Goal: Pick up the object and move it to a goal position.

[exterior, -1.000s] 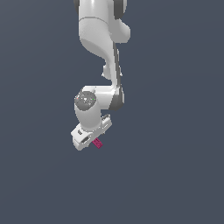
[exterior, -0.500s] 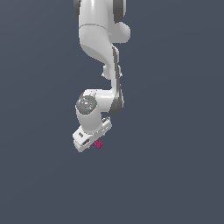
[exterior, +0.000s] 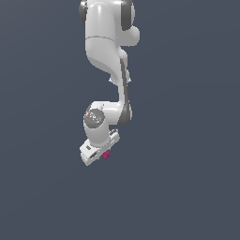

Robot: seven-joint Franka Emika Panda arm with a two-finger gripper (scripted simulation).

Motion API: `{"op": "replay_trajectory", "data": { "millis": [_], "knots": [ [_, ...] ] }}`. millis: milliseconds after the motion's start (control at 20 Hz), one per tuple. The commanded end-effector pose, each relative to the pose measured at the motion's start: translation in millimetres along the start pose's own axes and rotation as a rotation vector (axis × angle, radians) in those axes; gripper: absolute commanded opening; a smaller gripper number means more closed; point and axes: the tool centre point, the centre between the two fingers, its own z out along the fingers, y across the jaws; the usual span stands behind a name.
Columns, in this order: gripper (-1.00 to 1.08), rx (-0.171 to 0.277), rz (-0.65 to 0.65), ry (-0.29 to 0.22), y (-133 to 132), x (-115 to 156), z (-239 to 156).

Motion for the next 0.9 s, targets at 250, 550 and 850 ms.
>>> {"op": "replay_trajectory", "data": {
  "millis": [250,550,850],
  "knots": [
    [-1.00,-0.001,0.000,0.001,1,0,0],
    [-1.00,-0.001,0.000,0.001,0,0,-1],
    [-1.00,-0.001,0.000,0.001,-3,-1,-15]
  ]
}}
